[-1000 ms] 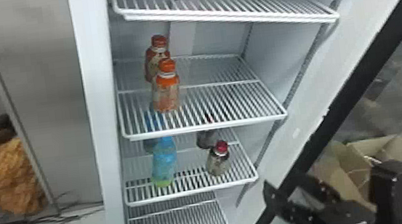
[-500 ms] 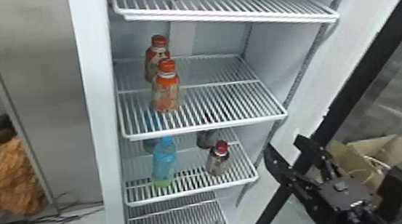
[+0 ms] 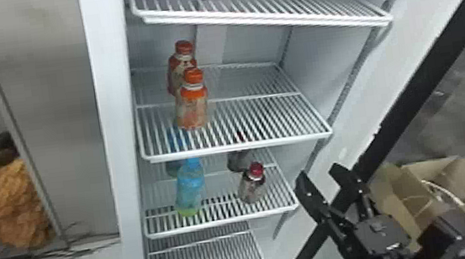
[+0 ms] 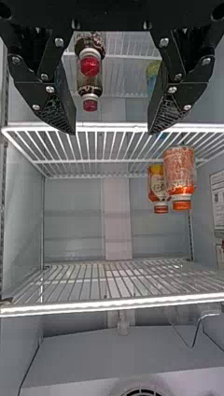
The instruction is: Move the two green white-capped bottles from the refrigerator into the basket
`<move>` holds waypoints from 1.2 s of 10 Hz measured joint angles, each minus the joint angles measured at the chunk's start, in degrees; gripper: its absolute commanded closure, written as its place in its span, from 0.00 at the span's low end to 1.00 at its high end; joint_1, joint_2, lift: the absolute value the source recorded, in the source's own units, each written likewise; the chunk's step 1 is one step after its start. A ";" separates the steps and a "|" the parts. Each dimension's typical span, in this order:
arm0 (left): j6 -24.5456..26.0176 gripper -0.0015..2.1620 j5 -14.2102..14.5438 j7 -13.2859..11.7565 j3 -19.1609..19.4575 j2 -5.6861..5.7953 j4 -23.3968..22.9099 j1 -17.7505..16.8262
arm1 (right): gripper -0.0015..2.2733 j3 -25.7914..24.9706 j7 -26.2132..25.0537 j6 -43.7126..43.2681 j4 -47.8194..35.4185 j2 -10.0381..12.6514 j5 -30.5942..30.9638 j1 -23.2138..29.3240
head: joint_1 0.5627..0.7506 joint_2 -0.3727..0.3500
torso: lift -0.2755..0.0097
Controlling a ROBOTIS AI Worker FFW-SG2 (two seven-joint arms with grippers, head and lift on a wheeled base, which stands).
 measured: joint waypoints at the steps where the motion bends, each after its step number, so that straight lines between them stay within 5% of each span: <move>1: -0.01 0.56 0.05 0.00 0.00 -0.04 0.00 0.00 | 0.23 0.36 0.00 -1.95 1.39 0.00 0.14 -0.53 | 0.70 0.03 | 0.95; 12: -0.14 0.56 0.16 -0.09 -0.25 -0.13 0.00 -0.02 | 0.23 0.69 0.00 -4.38 2.63 0.00 -0.13 -1.08 | 0.70 0.03 | 0.95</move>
